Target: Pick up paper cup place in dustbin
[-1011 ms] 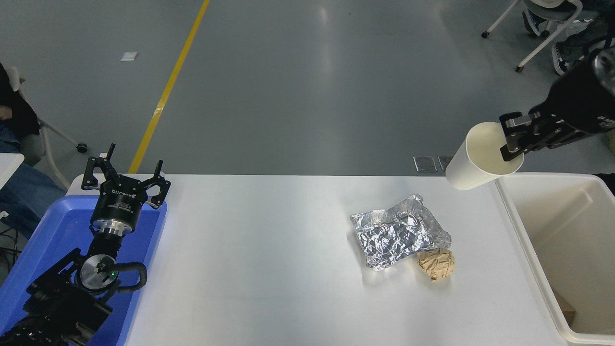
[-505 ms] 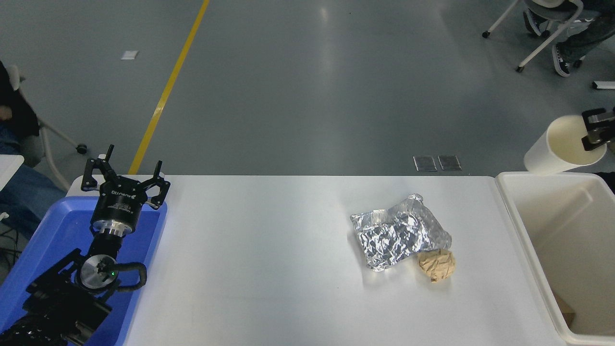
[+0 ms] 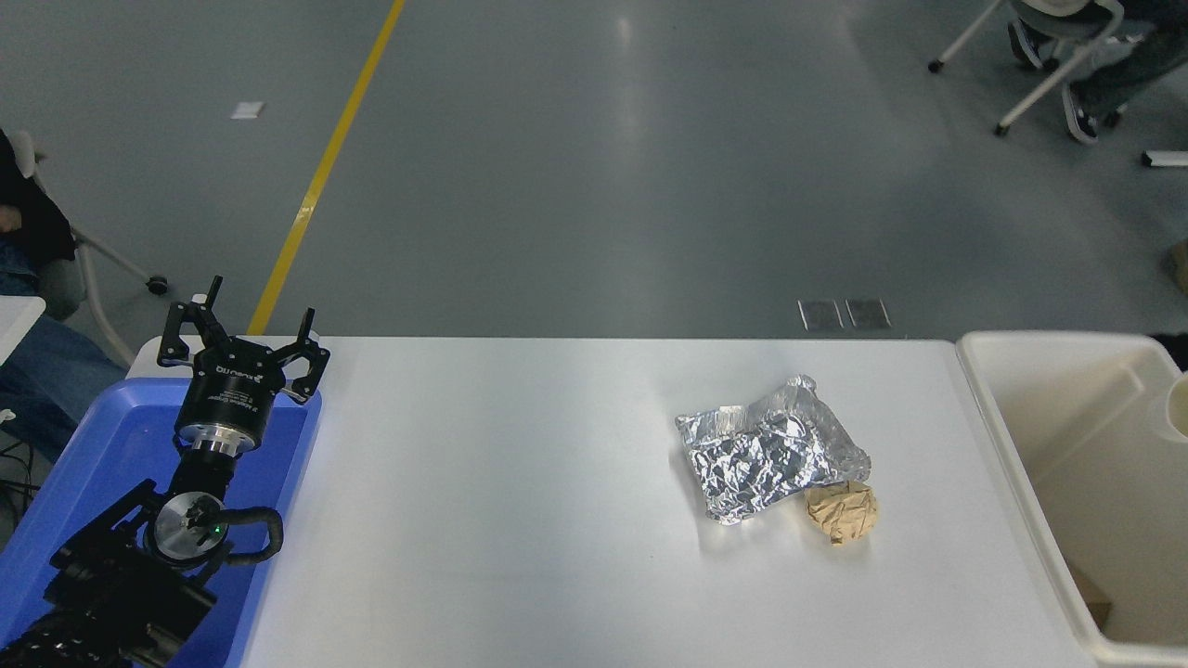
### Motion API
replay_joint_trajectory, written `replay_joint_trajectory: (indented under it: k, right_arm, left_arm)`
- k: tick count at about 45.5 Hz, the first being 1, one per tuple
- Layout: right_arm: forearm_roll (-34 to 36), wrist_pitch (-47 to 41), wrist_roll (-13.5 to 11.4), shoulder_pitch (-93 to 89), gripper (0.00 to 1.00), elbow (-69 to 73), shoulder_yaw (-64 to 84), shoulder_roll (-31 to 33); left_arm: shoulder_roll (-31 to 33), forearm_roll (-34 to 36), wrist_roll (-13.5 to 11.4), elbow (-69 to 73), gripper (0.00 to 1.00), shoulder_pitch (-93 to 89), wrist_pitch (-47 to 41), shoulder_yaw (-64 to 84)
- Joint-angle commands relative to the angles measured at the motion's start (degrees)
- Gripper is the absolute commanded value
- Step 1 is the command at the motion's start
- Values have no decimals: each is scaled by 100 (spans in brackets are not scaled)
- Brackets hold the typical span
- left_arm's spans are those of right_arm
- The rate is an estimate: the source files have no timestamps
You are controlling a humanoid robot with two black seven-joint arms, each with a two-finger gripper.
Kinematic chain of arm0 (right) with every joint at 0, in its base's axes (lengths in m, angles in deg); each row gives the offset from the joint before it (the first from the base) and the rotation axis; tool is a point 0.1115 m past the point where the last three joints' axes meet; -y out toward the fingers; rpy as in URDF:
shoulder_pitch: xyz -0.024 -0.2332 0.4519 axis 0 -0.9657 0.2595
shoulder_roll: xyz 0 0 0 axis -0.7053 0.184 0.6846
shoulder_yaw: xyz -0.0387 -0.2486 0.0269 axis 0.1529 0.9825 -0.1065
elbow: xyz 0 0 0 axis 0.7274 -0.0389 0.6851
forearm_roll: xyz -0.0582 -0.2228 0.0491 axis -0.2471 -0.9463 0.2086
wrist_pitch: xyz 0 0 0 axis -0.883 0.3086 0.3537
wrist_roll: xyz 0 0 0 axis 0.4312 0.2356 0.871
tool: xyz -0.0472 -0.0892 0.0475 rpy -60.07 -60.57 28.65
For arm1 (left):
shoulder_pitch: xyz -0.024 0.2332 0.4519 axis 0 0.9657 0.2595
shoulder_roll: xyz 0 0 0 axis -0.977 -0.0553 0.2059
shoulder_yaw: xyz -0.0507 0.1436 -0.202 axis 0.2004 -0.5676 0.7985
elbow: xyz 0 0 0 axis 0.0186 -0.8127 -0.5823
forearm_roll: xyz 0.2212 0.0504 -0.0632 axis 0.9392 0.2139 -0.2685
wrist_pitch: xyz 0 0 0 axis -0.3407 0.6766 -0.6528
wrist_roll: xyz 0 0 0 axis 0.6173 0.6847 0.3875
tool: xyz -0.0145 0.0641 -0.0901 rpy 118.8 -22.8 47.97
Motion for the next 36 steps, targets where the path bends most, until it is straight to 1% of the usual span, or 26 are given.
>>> replay_joint_trajectory:
  k: [1,10,12,13,14,15,16,17,29,32,36]
  right_arm:
    - [-41,737,-30,-1824,0,-1243,-1423,-891]
    - [91,914,-57,-1983,0,-1270,-1476,-1058]
    - [109,922,-57,-1983,9,-1270,-1476,-1050]
    - [117,914,-57,-1983,14,-1270,-1476,-1049]
    - [117,914,-57,-1983,35,-1270,-1485,-1049]
    - [117,914,-57,-1983,66,-1270,-1485,-1049]
    - [126,914,-57,-1974,94,-1261,-1485,-1041]
    - [135,914,-57,-1974,100,-1261,-1485,-1032]
    - [161,817,-48,-1764,100,-928,-1318,-962]
    - [161,808,-48,-1405,100,-472,-1003,-752]
    - [170,747,-57,-553,100,678,-274,-225]
  left_arm:
    - [0,-8,-8,0,100,0,-7,9]
    - [0,-8,-17,0,100,0,-8,17]
    - [0,-8,-17,0,100,0,-8,17]
    - [0,-8,-17,0,100,0,-8,9]
    - [0,-8,-17,0,100,0,-8,9]
    - [0,-8,-17,0,100,0,-8,9]
    - [0,-8,-17,0,100,0,-8,9]
    - [0,-8,-17,0,100,0,-8,9]
    - [0,1,-8,0,100,-9,1,0]
    - [0,1,0,0,100,-9,10,0]
    - [0,10,0,0,100,-18,19,0]
